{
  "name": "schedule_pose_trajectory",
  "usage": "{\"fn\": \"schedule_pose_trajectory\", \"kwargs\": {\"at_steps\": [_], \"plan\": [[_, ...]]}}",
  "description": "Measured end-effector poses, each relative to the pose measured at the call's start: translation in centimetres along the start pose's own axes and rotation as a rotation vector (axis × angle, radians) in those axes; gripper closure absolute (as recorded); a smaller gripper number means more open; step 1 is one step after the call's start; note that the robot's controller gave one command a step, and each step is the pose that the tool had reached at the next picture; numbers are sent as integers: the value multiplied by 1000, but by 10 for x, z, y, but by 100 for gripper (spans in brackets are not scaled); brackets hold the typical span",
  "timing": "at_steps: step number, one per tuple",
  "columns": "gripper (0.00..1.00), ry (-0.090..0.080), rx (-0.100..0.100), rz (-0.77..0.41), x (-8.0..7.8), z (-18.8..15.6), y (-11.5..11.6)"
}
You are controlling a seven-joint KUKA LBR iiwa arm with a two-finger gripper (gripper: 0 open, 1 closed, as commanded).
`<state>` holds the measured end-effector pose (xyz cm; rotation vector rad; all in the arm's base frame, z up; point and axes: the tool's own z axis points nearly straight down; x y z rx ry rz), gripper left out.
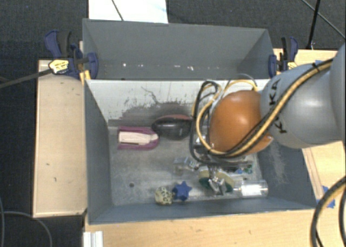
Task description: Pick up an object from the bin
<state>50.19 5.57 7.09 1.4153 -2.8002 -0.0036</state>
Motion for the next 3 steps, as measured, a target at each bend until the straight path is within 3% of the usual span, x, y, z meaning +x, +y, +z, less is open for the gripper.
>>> {"fn": "schedule_pose_trajectory", "kwargs": {"at_steps": [1,2,3], "plan": [[0,-8,2,43,-57,1,50],[100,-6,4,49,-54,0,47],[100,-10,10,45,-31,-141,43]]}}
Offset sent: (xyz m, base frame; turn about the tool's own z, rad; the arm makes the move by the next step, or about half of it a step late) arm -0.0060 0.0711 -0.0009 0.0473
